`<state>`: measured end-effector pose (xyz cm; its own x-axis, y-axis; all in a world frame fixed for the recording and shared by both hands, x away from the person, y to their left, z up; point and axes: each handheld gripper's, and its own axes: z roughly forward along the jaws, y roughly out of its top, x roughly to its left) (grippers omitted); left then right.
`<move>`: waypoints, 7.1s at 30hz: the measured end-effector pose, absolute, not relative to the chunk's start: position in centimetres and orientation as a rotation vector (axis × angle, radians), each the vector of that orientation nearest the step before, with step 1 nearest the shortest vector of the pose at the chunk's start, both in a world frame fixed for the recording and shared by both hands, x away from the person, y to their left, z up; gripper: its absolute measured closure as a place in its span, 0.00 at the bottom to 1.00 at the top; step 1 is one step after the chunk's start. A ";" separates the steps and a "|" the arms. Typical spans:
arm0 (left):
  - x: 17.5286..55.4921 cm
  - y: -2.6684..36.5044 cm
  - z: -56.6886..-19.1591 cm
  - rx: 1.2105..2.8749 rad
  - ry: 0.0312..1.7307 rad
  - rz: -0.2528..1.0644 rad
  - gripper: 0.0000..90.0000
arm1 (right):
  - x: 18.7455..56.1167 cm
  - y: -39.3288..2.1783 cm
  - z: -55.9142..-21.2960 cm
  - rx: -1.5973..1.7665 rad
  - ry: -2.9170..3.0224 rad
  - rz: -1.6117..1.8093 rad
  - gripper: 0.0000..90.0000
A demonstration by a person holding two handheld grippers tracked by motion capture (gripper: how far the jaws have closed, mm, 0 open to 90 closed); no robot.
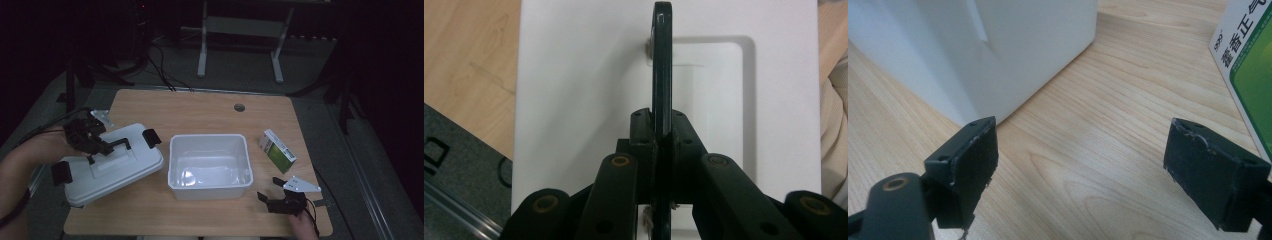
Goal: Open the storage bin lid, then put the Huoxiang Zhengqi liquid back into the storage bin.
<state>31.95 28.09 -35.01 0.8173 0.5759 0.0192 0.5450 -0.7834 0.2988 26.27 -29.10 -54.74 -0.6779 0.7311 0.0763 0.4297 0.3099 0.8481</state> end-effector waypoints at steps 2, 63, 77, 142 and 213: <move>31.9 28.5 -35.8 2.715 0.874 0.143 0.93 | 26.3 -29.1 -54.8 1.043 2.259 1.310 0.16; 35.3 27.1 -47.3 2.645 1.001 0.036 0.59 | 26.1 -29.2 -54.0 1.020 2.278 1.318 0.15; 35.1 27.4 -46.0 2.643 1.012 0.088 0.47 | 26.0 -30.0 -48.4 0.995 2.321 1.428 0.12; 34.7 28.1 -46.5 2.676 1.019 0.071 0.44 | 41.9 -31.8 -45.6 1.379 2.618 0.649 0.50; 34.3 27.8 -47.2 2.676 1.029 0.059 0.44 | 36.5 -27.5 -35.2 0.860 2.779 0.636 0.70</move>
<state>34.29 27.82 -47.19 0.7464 0.6629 -0.0597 0.6517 -0.7098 0.2673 36.54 -27.48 -35.18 -0.8208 0.5704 -0.0296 0.5007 0.7435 0.4433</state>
